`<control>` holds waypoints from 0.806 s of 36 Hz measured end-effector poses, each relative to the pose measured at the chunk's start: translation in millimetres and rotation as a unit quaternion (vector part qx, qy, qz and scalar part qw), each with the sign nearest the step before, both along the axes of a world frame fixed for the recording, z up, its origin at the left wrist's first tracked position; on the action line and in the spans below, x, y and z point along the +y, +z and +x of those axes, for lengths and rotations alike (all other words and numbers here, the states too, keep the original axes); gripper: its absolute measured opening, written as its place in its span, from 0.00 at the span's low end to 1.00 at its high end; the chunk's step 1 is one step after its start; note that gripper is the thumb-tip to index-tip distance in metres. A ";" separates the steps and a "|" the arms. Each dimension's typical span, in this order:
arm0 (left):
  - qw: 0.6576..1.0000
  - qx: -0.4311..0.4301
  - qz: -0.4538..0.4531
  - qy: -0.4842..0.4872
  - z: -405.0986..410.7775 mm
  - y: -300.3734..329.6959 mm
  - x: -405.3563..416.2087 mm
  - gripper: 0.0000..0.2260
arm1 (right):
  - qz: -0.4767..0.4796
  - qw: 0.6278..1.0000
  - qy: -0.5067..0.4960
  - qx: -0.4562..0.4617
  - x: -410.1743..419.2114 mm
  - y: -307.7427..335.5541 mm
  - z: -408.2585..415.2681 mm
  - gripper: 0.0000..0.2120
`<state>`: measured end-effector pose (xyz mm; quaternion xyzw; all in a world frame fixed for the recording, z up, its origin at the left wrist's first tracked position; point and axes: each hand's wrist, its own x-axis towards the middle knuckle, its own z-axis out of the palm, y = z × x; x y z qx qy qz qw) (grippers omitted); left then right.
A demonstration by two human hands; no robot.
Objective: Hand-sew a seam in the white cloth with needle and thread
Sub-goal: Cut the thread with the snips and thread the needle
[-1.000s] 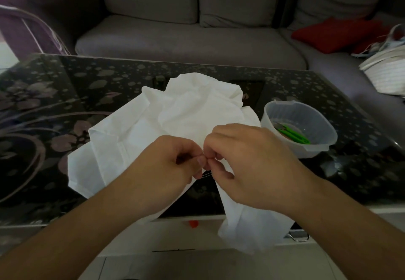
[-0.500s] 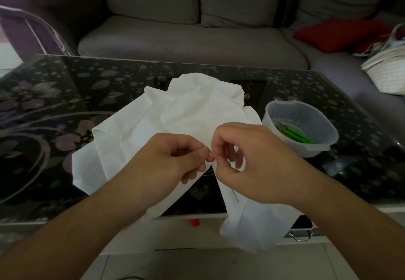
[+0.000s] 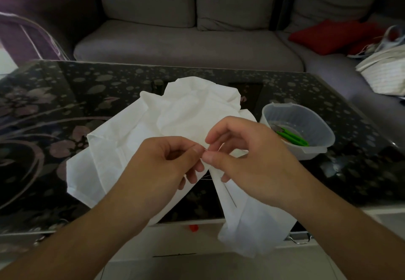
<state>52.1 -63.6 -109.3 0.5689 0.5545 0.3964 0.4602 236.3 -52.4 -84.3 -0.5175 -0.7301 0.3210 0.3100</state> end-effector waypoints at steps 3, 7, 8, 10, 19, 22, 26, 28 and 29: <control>1.000 0.018 0.008 -0.007 4.2 2.2 1.7 0.11 | 0.031 0.999 -0.014 -0.007 1.8 -2.0 2.1 0.10; 0.999 0.042 0.020 -0.012 7.1 3.8 1.4 0.11 | 0.045 0.998 -0.028 -0.028 2.1 -5.2 3.4 0.12; 0.999 0.043 0.021 -0.011 7.0 3.7 1.4 0.11 | 0.047 0.998 -0.028 -0.032 1.6 -5.6 3.3 0.13; 0.999 0.048 0.017 -0.008 7.1 3.6 0.8 0.11 | 0.062 0.997 -0.024 -0.040 0.0 -5.8 4.0 0.13; 0.999 0.045 -0.005 -0.014 5.9 4.2 2.0 0.12 | 0.171 0.977 0.015 -0.128 -2.6 -5.2 4.3 0.10; 0.999 0.048 0.001 -0.016 4.3 3.7 3.6 0.13 | 0.192 0.972 0.013 -0.137 -0.4 -7.5 5.4 0.10; 0.998 0.053 0.007 -0.020 4.0 3.3 4.4 0.13 | 0.199 0.970 0.010 -0.143 1.8 -10.3 5.0 0.07; 0.998 0.055 0.012 -0.022 3.7 3.1 4.7 0.13 | 0.199 0.969 0.008 -0.143 2.3 -10.8 3.9 0.07; 0.998 0.057 0.014 -0.022 3.5 3.1 4.5 0.13 | 0.199 0.969 0.008 -0.146 2.2 -10.5 3.2 0.07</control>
